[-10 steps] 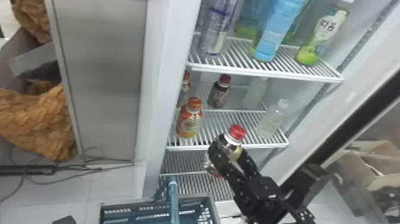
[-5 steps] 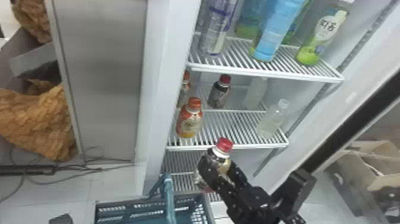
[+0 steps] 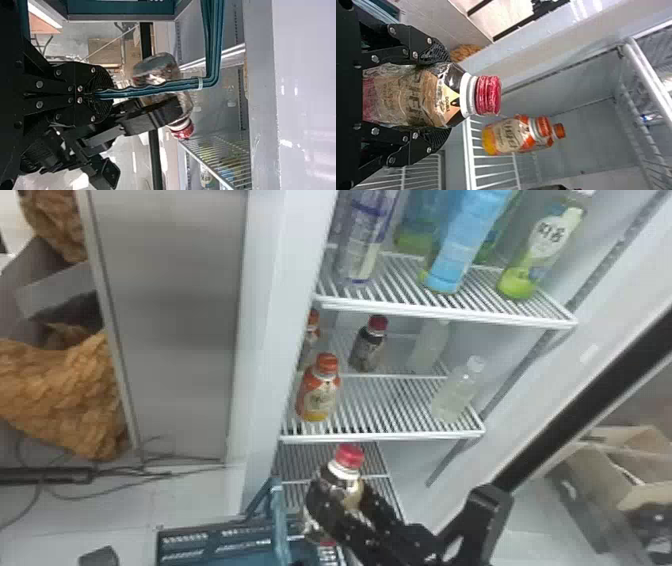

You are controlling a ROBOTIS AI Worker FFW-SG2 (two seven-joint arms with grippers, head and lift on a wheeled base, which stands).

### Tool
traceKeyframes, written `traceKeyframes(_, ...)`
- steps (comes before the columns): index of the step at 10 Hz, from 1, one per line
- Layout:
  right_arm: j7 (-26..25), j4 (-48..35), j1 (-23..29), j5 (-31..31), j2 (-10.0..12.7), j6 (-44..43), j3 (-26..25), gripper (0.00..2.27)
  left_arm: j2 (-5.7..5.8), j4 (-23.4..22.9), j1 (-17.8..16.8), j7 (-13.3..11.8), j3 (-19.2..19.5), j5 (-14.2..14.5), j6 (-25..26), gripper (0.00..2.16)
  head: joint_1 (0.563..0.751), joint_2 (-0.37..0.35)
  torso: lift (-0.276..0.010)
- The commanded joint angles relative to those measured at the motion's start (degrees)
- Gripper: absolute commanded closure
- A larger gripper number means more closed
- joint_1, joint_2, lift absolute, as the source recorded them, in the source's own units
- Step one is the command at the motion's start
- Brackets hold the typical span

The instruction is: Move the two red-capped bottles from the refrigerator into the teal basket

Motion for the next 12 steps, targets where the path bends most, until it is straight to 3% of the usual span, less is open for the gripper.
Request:
traceKeyframes(1,0.0,-1.3,1.5,0.0,-0.4,2.4,-0.2,0.72,0.0,0.0,0.0,0.0,0.0,0.1,-0.2,1.15,0.695,-0.35,-0.228)
traceKeyframes(5,0.0,-0.6,1.5,2.4,-0.2,2.7,-0.8,0.35,0.0,0.0,0.0,0.0,0.0,0.2,0.1,1.15,0.695,-0.35,-0.228)
traceKeyframes(12,0.0,6.4,-3.3,7.6,2.0,-13.9,-4.4,0.33,-0.09,0.0,0.0,0.0,0.0,0.4,0.1,1.15,0.695,-0.35,-0.228)
